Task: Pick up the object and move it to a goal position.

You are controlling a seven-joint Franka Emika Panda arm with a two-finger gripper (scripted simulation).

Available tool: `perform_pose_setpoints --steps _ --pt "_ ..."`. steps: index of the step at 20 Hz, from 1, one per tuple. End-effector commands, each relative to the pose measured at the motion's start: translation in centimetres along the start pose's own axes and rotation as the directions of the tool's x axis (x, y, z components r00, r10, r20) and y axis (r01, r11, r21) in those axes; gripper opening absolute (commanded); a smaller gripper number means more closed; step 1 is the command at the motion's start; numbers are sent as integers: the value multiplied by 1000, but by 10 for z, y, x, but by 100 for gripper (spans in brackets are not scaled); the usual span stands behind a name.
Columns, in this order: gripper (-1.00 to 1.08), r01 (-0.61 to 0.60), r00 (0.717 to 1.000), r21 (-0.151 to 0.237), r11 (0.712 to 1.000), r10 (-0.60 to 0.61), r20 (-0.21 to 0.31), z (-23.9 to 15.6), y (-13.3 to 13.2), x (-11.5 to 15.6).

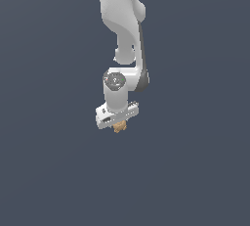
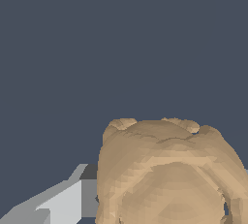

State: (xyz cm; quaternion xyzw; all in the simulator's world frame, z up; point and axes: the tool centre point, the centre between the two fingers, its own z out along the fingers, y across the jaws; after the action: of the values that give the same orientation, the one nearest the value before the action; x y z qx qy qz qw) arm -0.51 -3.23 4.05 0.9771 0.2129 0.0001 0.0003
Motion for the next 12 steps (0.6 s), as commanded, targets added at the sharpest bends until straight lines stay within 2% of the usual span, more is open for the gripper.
perform_pose_setpoints --steps 1,6,12 --pt "-100 1 1000 0 1000 -1 0 -2 -2 1" --pt "-100 1 1000 0 1000 -1 0 -20 -17 9" --pt "-100 1 1000 0 1000 -1 0 -61 -51 27"
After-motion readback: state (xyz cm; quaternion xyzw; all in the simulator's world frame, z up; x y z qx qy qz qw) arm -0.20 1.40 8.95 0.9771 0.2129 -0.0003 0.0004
